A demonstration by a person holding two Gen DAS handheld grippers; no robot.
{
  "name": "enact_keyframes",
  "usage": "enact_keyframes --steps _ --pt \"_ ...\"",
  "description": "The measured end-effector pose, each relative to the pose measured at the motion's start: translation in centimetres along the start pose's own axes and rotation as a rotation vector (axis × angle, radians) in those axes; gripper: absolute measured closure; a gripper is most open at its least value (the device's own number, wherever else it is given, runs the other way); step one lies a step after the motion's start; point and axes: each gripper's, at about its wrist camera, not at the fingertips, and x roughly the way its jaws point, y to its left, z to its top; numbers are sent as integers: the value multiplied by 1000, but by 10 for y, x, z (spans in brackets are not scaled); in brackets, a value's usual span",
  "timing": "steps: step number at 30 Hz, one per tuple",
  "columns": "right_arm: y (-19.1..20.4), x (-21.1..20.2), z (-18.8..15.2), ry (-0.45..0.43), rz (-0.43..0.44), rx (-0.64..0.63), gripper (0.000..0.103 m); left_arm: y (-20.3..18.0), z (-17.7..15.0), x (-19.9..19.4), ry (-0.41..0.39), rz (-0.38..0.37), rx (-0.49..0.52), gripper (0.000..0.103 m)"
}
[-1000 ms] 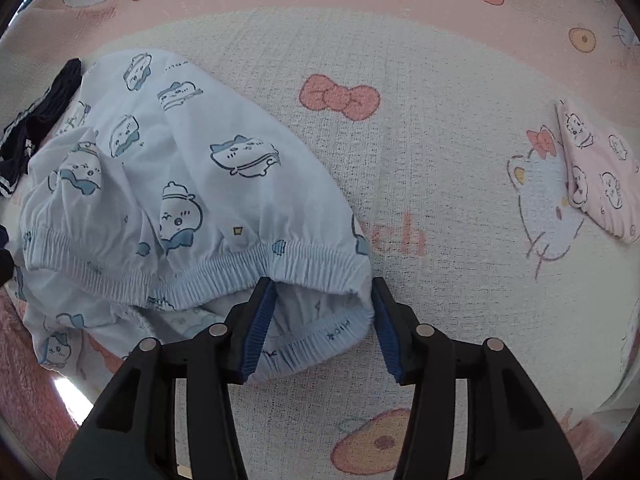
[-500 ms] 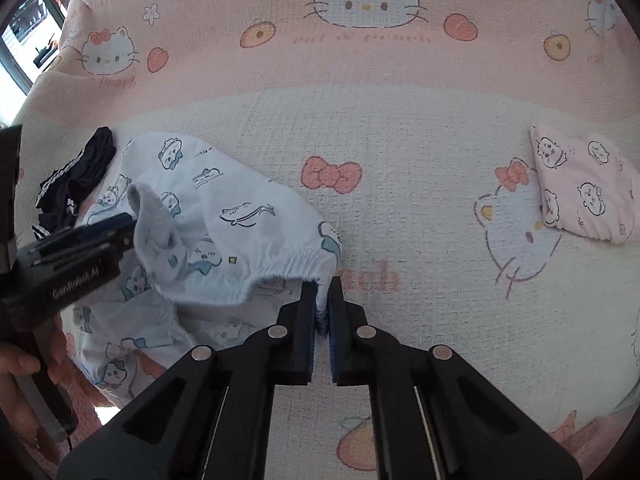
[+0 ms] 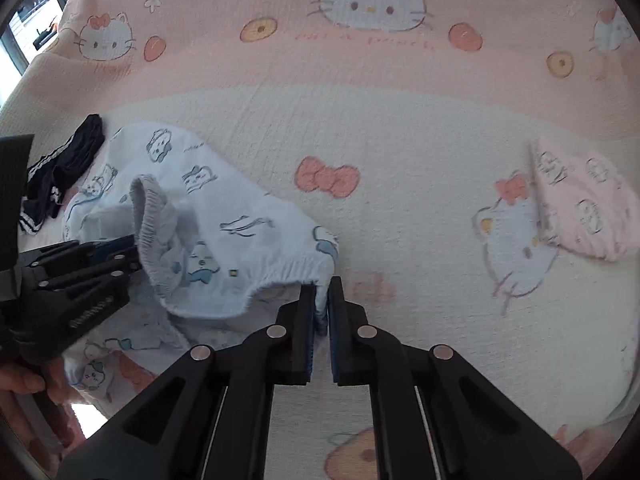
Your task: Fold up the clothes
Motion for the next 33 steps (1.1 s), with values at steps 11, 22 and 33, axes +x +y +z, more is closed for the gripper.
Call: enact_keyframes --steps 11,22,33 --pt "4 -167 38 -338 63 70 99 23 36 -202 -406 -63 15 83" --pt "16 -278 99 -553 54 21 99 1 88 -336 -683 -52 133 83" --pt "8 -202 -10 -233 225 142 95 23 14 -246 -365 -122 84 83"
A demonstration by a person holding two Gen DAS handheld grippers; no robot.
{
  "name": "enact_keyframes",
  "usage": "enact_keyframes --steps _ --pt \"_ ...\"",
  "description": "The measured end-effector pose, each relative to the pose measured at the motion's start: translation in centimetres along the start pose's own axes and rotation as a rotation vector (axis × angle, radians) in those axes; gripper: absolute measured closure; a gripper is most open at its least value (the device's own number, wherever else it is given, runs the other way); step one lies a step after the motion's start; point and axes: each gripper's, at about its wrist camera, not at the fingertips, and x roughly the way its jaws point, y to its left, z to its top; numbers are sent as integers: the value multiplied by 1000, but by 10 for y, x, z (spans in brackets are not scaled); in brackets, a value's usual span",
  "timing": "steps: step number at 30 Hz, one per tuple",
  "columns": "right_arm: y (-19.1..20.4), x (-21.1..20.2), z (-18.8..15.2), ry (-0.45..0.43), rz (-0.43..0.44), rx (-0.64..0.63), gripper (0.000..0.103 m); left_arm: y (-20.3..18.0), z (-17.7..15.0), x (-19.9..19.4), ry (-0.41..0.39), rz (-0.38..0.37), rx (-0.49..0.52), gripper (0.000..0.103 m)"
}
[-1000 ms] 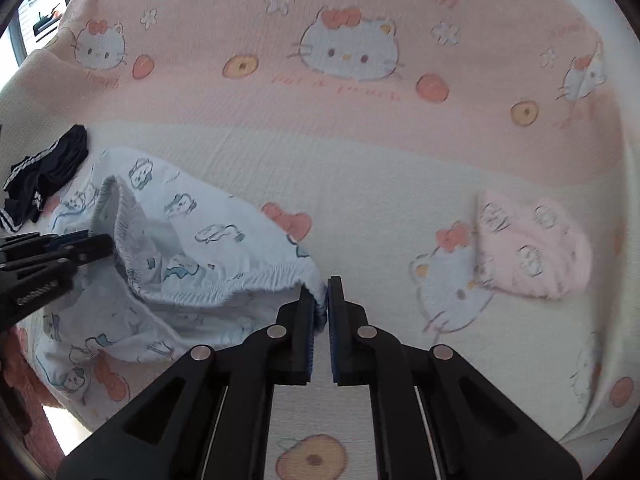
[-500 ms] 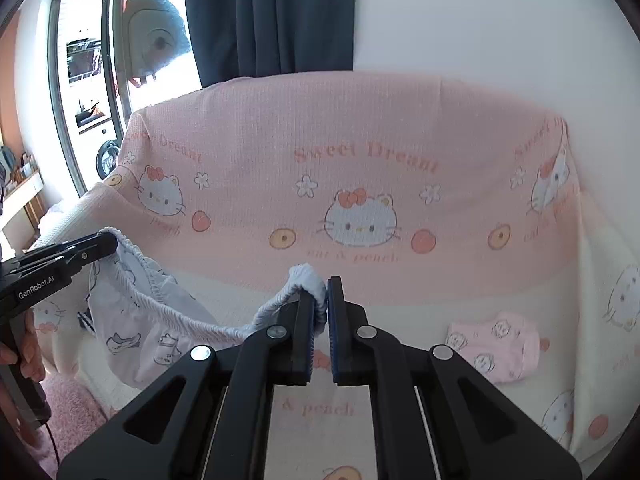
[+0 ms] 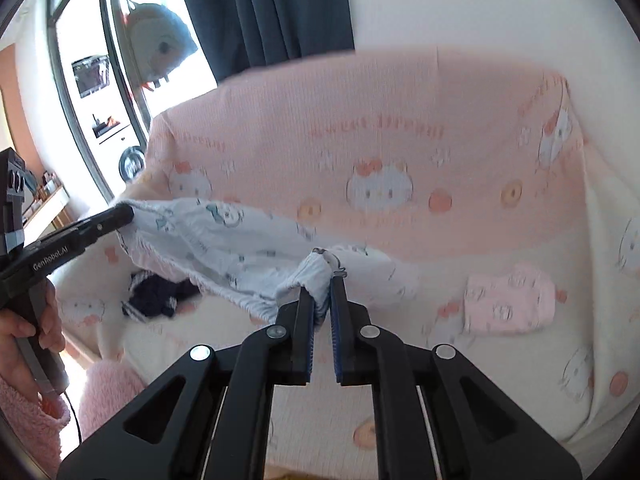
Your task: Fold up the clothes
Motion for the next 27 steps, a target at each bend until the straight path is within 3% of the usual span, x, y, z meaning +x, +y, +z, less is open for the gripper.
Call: enact_keyframes --steps 2,5,8,10,12,15,17,21,27 --pt "-5 18 -16 70 -6 9 96 17 -46 38 146 1 -78 83" --pt "-9 32 -30 132 -22 0 91 25 -101 72 290 49 -99 83" --pt "-12 46 -44 194 -38 -9 88 23 -125 77 317 50 -99 83" --pt "-14 56 -54 236 -48 -15 75 23 -127 77 315 41 -109 83" --pt "-17 65 -63 277 -59 -20 68 25 -125 77 312 36 -116 83" --pt "-20 79 -77 339 -75 -29 67 25 -120 76 299 -10 -134 83" --pt "-10 96 -82 378 -40 -86 67 23 -119 78 293 -25 -134 83" --pt "17 145 -103 489 -25 -200 67 16 -126 85 315 -18 -120 82" --pt "45 208 -137 603 -102 -364 67 23 -154 104 460 59 -114 80"
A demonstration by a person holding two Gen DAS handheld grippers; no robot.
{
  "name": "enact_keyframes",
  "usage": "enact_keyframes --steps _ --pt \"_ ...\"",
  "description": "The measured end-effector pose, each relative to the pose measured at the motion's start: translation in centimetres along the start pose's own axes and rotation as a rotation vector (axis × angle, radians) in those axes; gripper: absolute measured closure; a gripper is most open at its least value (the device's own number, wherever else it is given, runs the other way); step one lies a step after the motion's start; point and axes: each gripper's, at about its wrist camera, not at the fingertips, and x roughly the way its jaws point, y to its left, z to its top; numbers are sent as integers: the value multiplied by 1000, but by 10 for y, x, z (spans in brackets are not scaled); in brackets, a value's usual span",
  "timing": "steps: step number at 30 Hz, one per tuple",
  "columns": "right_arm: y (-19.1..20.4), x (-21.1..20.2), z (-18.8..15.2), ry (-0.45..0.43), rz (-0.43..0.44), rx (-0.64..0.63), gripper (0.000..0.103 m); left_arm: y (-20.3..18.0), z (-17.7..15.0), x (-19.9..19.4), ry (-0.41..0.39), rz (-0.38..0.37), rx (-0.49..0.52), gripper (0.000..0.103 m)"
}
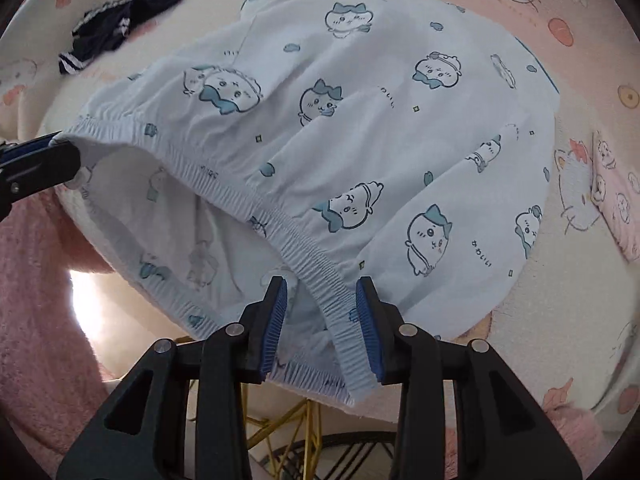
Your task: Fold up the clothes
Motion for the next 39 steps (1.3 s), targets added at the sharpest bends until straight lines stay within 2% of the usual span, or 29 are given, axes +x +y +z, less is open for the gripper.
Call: enact_keyframes --steps 2,4,8,12,14,16,19,22,23,24,25,26,27,30,32,33,34,37,39 --pt "-1 6 -5 -7 -7 -6 71 5 -6 12 40 -22 -29 76" --pt "-7 5 -10 -36 -3 7 83 9 -10 25 74 -26 -65 72" --pt "-43 -18 -20 -113 25 180 84 6 -13 38 101 18 -73 70" --pt "-77 -55 -35 -201 34 295 85 -1 -15 44 111 27 -51 68" --pt "-91 -75 -45 -246 8 340 102 -4 -17 46 120 33 -38 68" --pt "-103 -87 -55 -261 -35 370 100 -7 -20 48 129 39 -25 68" --pt "-119 -86 -67 -213 -38 394 99 -12 -23 51 142 48 -5 67" --pt "-113 -71 -76 -168 37 350 99 -14 -25 51 143 54 4 67" --pt "-106 -68 -73 -171 62 331 93 -14 -25 48 136 55 1 67" --pt "-98 -65 -71 -175 87 312 84 -13 -25 46 129 56 -1 67" --pt "-91 -61 -66 -174 103 295 70 -12 -25 43 123 57 -4 67" --pt "-83 -58 -60 -172 113 279 64 -12 -25 41 118 58 -6 67" --pt "-75 -54 -55 -163 110 254 61 -11 -26 41 120 57 -8 67" --pt "-54 -30 -37 -96 26 152 61 -12 -28 39 125 67 0 67" --pt "-45 -13 -32 -68 -52 96 64 -15 -29 39 129 73 16 67" --pt "-44 -5 -32 -56 -97 82 87 -16 -29 39 133 76 25 67" --pt "-48 -7 -34 -76 -128 99 99 -18 -30 42 141 92 37 67" --pt "-70 -35 -47 -202 -184 225 100 -21 -34 49 163 133 71 64" --pt "-90 -62 -64 -277 -187 342 100 -22 -36 49 161 103 71 42"
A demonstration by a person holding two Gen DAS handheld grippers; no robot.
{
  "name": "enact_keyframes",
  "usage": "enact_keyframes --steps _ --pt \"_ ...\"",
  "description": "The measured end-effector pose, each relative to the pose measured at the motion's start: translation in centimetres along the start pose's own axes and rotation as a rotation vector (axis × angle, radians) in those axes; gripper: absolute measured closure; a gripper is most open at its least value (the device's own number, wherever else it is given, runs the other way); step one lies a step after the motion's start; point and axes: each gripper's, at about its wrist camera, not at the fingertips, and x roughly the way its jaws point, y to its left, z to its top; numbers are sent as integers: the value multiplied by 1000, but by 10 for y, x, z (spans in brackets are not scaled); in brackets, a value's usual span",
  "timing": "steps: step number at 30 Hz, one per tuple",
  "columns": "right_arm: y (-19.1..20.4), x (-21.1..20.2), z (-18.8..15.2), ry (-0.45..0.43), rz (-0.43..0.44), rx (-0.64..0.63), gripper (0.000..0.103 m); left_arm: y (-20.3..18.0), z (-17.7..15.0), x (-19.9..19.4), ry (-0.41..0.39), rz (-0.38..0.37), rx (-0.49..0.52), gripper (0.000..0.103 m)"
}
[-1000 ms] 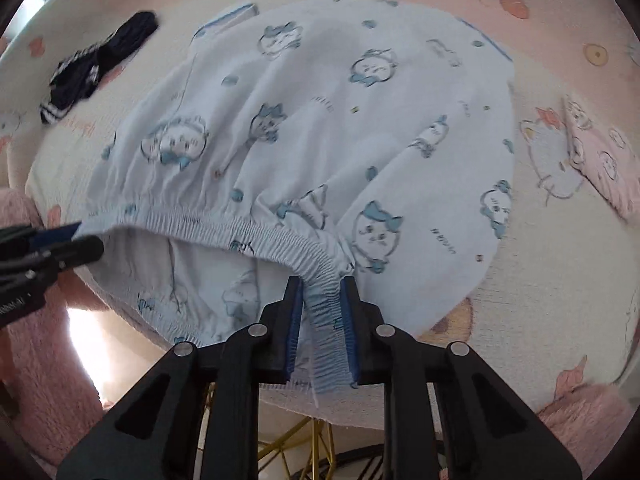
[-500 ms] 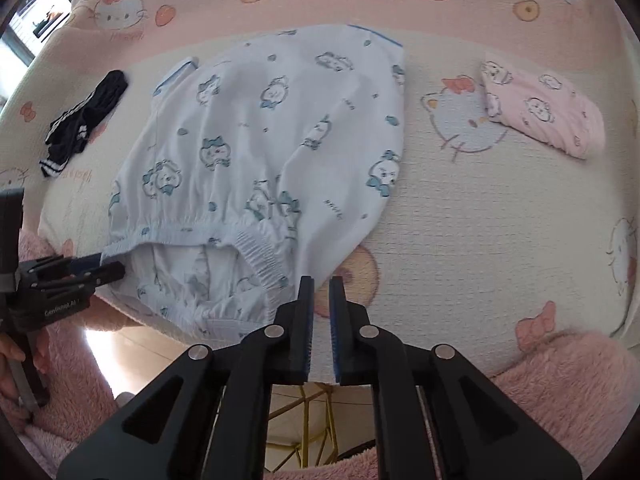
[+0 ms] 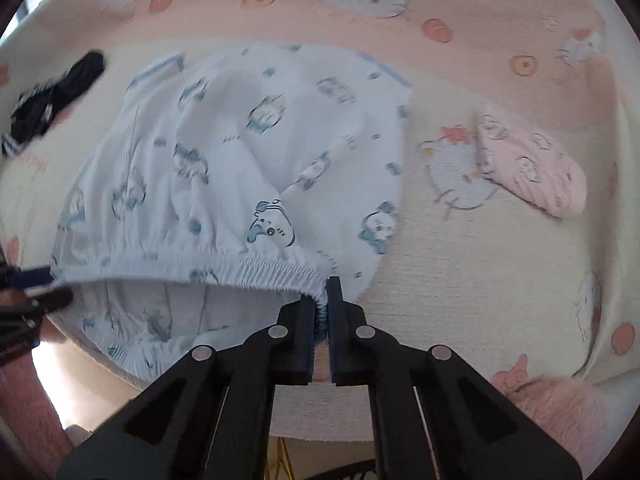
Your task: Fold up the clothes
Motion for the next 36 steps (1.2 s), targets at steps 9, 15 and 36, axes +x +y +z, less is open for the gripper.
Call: enact_keyframes --steps 9,15,36 --pt "-42 -48 -6 -98 129 222 99 -49 5 -19 -122 -18 155 86" --pt "-41 -74 10 -180 175 219 99 -22 24 -95 -341 126 123 90" --pt "-26 -129 11 -281 301 223 98 -13 15 -11 -97 -235 -141 73"
